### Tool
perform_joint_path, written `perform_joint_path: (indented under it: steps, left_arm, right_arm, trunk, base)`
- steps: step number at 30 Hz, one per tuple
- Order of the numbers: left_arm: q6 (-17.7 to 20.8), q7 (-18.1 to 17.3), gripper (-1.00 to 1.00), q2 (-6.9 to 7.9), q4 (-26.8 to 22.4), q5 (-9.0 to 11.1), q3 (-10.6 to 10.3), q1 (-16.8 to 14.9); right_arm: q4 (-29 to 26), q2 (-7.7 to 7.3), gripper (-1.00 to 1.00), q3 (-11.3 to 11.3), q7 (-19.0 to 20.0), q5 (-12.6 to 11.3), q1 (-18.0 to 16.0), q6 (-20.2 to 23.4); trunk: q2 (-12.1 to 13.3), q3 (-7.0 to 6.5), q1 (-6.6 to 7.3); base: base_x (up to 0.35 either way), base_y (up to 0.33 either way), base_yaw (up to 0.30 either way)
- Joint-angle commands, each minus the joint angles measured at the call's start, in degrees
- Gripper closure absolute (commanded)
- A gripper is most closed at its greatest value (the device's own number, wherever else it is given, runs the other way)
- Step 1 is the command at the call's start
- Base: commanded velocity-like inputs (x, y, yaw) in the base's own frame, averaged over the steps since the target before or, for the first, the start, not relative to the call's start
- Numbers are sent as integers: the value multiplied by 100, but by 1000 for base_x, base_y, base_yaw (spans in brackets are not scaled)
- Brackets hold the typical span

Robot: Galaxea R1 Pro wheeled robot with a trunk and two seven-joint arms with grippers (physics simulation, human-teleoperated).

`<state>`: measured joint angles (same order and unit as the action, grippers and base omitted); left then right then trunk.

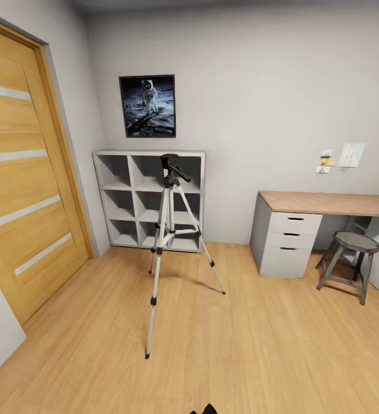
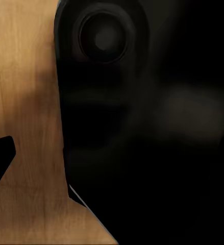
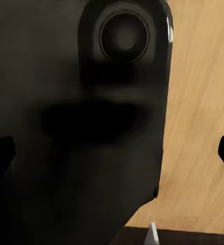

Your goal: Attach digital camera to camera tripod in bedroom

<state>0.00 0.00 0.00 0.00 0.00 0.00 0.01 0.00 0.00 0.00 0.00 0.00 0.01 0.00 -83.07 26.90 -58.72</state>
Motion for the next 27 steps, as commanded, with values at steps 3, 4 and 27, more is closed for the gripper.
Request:
perform_joint_path:
  steps: [3,4,27]
  left_arm:
    - [10,-61,-100,-57,-27,19,30,-9]
    - [9,-59,-100,-58,-27,19,31,-9]
    - [-140,-42,-100,-62,-325,505,67,-10]
  right_arm:
    - [-27,-53,-100,44,-9,49,-10,-31]
    - [-27,-53,-100,44,-9,50,-10,-30]
    - [-35,-97,-100,45,-9,54,-10,-216]
  trunk:
    - [-1,3,0]
    - [-1,3,0]
    - [-1,8,0]
  base:
    - [0,0,0]
    - [0,0,0]
    - [0,0,0]
